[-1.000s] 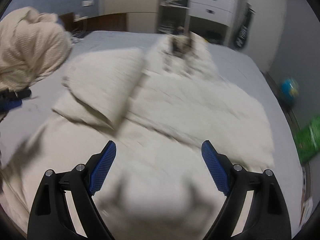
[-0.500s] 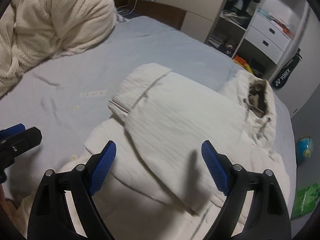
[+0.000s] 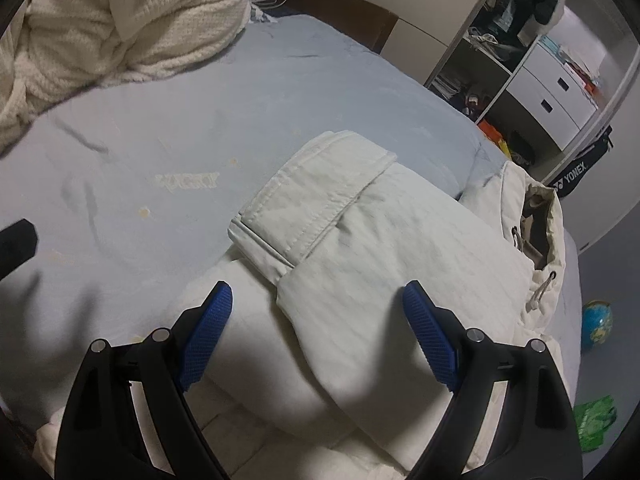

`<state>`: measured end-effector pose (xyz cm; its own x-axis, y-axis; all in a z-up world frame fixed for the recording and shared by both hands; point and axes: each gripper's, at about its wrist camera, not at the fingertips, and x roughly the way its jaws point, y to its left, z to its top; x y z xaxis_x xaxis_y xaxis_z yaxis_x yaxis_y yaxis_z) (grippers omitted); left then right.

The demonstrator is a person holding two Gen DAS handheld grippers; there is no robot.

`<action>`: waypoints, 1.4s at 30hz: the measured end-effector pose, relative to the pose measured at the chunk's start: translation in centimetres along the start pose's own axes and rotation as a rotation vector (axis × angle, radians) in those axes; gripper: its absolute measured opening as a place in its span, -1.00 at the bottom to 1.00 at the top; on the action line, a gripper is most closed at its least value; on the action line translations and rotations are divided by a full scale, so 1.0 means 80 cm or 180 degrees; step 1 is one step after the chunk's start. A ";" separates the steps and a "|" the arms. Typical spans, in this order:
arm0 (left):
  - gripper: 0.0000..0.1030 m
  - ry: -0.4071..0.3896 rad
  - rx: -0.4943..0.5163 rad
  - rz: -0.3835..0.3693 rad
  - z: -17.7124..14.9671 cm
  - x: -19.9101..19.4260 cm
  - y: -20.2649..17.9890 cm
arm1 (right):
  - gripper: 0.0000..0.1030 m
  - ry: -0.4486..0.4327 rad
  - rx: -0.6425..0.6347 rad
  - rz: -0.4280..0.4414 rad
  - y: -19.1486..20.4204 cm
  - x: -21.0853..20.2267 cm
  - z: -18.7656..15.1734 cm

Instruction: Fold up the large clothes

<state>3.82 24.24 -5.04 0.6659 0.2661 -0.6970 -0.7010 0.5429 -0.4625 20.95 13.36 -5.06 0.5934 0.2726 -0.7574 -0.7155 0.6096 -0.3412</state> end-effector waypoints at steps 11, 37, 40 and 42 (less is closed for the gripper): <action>0.73 0.0079 0.0054 -0.0017 -0.001 0.009 -0.006 | -0.15 0.0155 0.0382 0.0091 -0.032 0.021 -0.003; 0.82 0.0036 0.0327 -0.0023 -0.006 0.006 -0.024 | -0.57 -0.0375 0.2425 0.0268 -0.275 -0.099 -0.150; 0.82 0.0035 0.0355 -0.0018 -0.006 0.006 -0.026 | -0.57 -0.0356 0.2847 0.0378 -0.300 -0.097 -0.192; 0.82 0.0049 0.0365 -0.0013 -0.006 0.007 -0.026 | -0.56 -0.0342 0.3109 0.0471 -0.312 -0.095 -0.217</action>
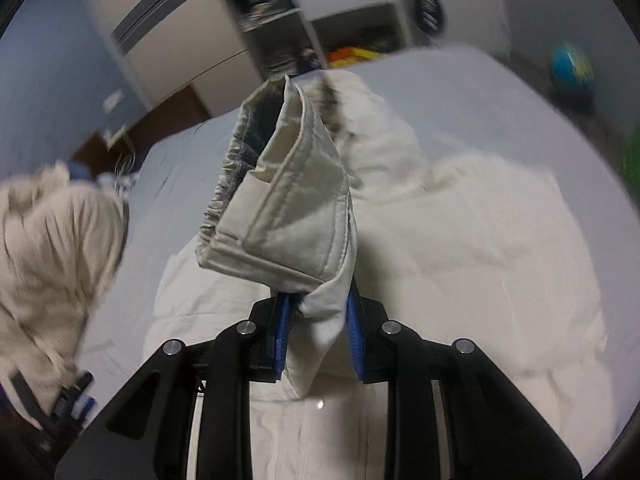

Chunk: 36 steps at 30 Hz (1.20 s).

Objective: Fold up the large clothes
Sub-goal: 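Grasp the folded sleeve cuff with the right tool and lay it along the jacket center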

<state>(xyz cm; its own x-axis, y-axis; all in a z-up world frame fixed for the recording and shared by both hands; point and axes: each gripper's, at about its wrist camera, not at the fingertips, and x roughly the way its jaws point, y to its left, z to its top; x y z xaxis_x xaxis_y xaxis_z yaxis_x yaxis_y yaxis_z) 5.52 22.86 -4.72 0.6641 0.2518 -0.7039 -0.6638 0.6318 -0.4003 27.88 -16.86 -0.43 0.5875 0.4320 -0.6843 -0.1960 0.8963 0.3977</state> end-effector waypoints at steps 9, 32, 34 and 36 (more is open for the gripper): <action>0.82 0.0015 0.0022 0.0013 -0.001 0.000 -0.001 | -0.39 0.0098 0.1032 0.0006 -0.135 -0.010 -0.034; 0.82 0.0042 0.0210 0.0122 -0.005 0.005 -0.013 | -0.93 0.0159 0.0733 0.0054 -0.178 0.002 -0.001; 0.82 0.0047 0.0230 0.0125 -0.005 0.005 -0.014 | -0.93 0.0091 0.0773 0.0041 -0.187 -0.006 -0.004; 0.82 0.0046 0.0252 0.0132 -0.006 0.005 -0.016 | -0.93 0.0136 0.0734 -0.0011 -0.192 -0.006 -0.010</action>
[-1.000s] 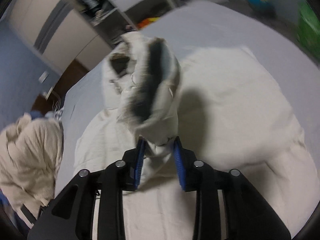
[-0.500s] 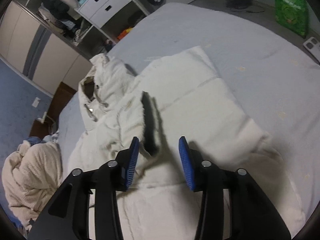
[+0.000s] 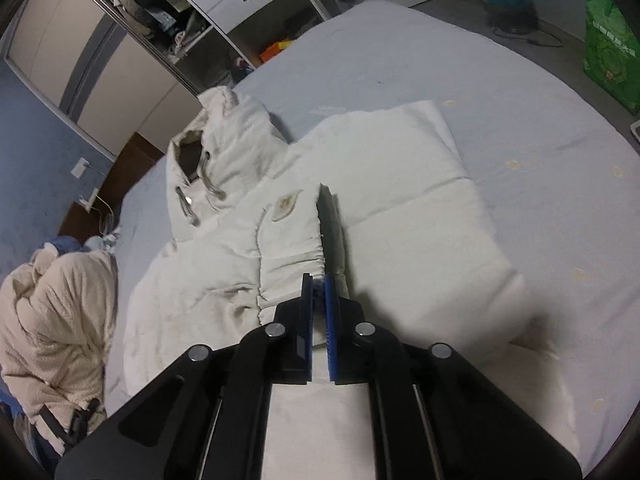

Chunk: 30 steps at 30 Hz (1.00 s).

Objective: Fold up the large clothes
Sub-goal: 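Grasp the folded sleeve cuff with the right tool and lay it along the jacket center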

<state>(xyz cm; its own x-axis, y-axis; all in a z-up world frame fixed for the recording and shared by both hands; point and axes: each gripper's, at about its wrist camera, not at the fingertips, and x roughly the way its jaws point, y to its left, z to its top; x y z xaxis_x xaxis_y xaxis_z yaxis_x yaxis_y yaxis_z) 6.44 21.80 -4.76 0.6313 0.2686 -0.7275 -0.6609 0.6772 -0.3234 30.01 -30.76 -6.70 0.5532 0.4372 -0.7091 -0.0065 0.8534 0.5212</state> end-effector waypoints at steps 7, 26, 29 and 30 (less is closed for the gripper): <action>0.82 0.0028 0.0046 0.0014 0.000 -0.001 -0.002 | -0.76 0.0199 0.0093 0.0013 -0.017 0.010 -0.016; 0.82 0.0357 0.1372 -0.0379 -0.006 0.001 -0.150 | -0.31 -0.0070 -0.0979 0.0130 0.036 -0.057 -0.006; 0.82 0.0369 0.1638 -0.0409 -0.001 0.011 -0.197 | -0.22 -0.0002 -0.1181 0.0038 0.063 -0.031 0.006; 0.82 0.0370 0.1697 -0.0421 0.000 0.014 -0.207 | -0.22 0.0055 -0.1221 0.0010 0.069 -0.017 0.008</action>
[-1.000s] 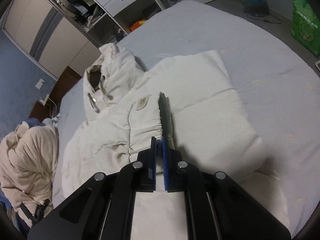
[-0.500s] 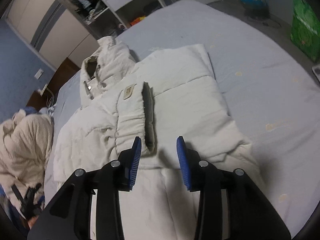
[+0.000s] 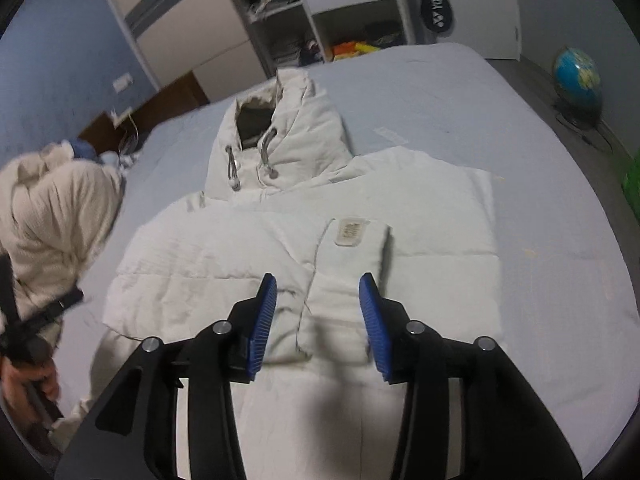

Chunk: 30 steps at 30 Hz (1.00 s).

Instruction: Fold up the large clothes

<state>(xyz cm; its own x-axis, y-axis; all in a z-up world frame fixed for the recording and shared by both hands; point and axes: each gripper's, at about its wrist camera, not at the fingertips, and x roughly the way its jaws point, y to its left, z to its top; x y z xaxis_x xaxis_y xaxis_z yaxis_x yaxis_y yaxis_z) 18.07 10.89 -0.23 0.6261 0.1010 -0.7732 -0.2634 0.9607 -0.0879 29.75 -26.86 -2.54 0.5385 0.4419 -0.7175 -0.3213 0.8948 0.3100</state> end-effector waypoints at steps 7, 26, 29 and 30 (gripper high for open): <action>0.82 -0.0023 0.0419 -0.0213 0.068 0.043 -0.065 | 0.14 0.0099 -0.0011 0.0127 -0.002 0.037 0.034; 0.87 0.0079 0.0250 -0.0246 0.088 0.247 -0.069 | 0.42 0.0411 0.0420 0.0595 -0.048 0.222 0.220; 0.88 -0.0100 0.0248 -0.0288 0.076 0.254 -0.064 | 0.42 0.0492 0.0288 0.0565 -0.040 0.264 0.240; 0.88 -0.0152 0.0247 -0.0290 0.073 0.253 -0.063 | 0.42 0.0503 0.0258 0.0605 -0.038 0.277 0.248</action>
<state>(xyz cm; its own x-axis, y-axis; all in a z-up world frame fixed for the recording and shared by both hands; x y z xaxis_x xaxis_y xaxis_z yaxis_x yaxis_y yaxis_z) 36.35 9.61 -11.80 0.6796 0.0227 -0.7333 -0.1474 0.9833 -0.1062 58.11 -18.55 -6.99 0.3439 0.5929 -0.7281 -0.3381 0.8016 0.4931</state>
